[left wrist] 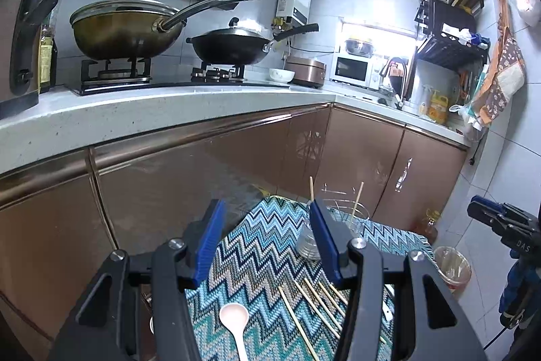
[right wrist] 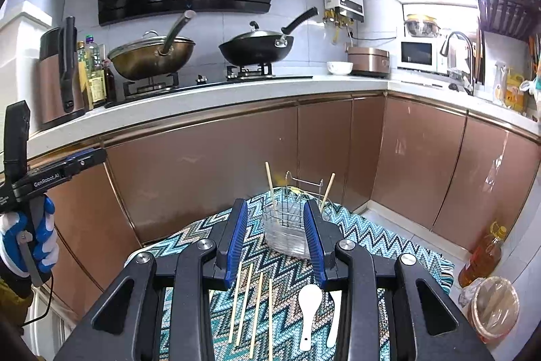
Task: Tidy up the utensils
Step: 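Lower the chopsticks into the holder and open both tools, then grasp another chopstick with the right tool while the left tool grasps one too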
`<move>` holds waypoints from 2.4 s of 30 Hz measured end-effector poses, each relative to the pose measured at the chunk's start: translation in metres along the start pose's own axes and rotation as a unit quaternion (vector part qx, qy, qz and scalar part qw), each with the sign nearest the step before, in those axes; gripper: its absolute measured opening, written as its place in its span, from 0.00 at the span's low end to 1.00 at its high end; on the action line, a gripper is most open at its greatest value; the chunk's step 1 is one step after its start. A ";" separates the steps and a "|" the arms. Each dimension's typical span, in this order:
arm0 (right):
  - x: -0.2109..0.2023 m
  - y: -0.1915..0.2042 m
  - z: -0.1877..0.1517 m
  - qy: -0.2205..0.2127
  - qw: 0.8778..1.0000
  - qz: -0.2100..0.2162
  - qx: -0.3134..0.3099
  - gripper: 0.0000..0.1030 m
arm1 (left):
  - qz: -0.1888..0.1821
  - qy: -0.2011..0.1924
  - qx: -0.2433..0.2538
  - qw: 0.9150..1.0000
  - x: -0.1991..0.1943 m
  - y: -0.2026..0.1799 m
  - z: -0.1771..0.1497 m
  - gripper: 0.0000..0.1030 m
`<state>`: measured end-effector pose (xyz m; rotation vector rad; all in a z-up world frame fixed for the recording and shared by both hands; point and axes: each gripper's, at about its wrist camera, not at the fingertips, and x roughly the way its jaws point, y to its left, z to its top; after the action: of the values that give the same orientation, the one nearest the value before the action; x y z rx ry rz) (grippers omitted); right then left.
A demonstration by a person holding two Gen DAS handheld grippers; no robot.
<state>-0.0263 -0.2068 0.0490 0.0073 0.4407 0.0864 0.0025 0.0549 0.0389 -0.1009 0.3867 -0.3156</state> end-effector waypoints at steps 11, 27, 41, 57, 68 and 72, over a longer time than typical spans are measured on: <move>-0.013 0.006 -0.008 0.008 1.000 -0.002 0.003 0.33 | -0.018 0.056 -0.018 0.998 0.009 0.004 -0.023 0.49; 0.065 -0.017 -0.052 0.118 0.992 0.034 0.033 0.33 | -0.061 0.215 -0.035 0.974 0.103 -0.019 -0.084 0.49; 0.219 -0.025 -0.111 0.313 0.943 0.098 0.051 0.22 | -0.037 0.398 -0.111 0.910 0.235 0.000 -0.151 0.41; 0.310 -0.016 -0.141 0.405 0.911 0.081 -0.001 0.12 | -0.021 0.452 -0.084 0.888 0.290 -0.008 -0.166 0.21; 0.311 -0.012 -0.144 0.403 0.912 0.079 0.000 0.06 | 0.004 0.440 -0.070 0.895 0.292 -0.024 -0.171 0.05; 0.293 -0.015 -0.136 0.386 0.919 0.081 0.007 0.05 | -0.004 0.414 -0.091 0.906 0.278 -0.016 -0.166 0.05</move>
<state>0.1804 -0.1987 -0.1992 0.0251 1.2351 0.2535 0.1777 -0.0554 -0.2103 -0.1505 1.2642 -0.3199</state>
